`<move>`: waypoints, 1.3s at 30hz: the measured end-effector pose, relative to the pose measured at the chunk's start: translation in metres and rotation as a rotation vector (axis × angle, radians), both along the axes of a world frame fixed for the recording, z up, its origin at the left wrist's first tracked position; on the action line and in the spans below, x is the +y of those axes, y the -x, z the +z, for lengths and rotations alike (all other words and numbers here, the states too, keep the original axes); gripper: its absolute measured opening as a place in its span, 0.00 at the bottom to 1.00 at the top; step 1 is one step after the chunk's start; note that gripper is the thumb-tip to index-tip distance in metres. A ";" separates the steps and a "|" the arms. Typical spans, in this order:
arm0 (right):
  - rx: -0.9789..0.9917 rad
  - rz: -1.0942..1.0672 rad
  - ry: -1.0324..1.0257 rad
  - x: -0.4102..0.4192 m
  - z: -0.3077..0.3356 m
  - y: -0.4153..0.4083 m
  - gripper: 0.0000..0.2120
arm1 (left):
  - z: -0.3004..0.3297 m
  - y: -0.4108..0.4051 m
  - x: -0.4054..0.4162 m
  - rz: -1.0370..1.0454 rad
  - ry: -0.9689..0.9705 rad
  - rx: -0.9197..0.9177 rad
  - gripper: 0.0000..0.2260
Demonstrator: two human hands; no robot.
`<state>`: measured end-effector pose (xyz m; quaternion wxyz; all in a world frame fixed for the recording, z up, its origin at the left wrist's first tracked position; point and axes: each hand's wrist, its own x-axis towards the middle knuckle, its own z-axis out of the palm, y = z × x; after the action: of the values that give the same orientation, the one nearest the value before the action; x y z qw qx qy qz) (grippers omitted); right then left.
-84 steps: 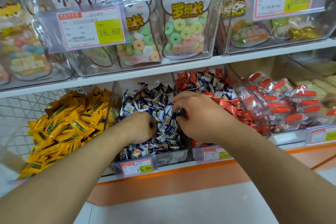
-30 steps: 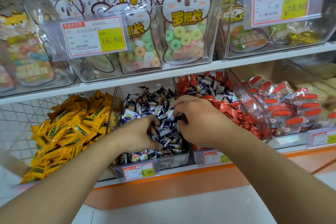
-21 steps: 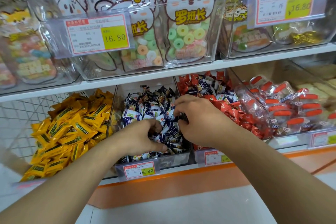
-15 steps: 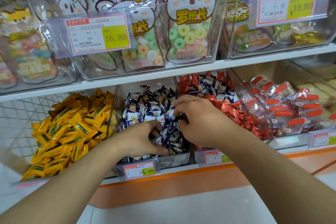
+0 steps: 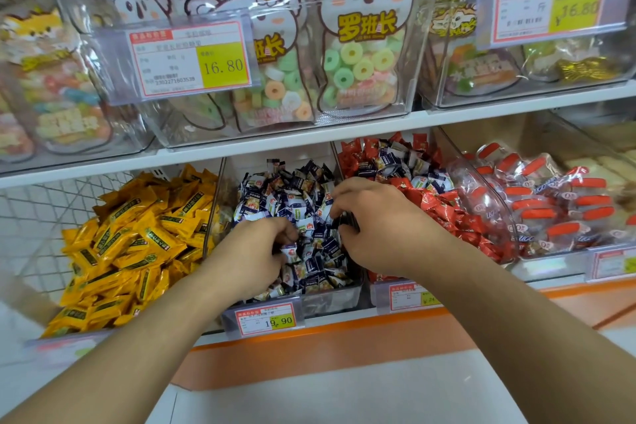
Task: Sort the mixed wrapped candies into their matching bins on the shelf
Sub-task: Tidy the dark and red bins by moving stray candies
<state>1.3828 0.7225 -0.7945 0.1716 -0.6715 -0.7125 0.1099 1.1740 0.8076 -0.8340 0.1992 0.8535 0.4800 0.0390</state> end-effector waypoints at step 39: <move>-0.013 0.015 -0.032 0.000 -0.005 0.000 0.11 | -0.008 -0.018 -0.009 -0.079 0.095 0.063 0.17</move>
<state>1.3825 0.7224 -0.7999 0.1768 -0.6639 -0.7203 0.0952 1.1923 0.7989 -0.8418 0.2257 0.8622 0.4531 -0.0184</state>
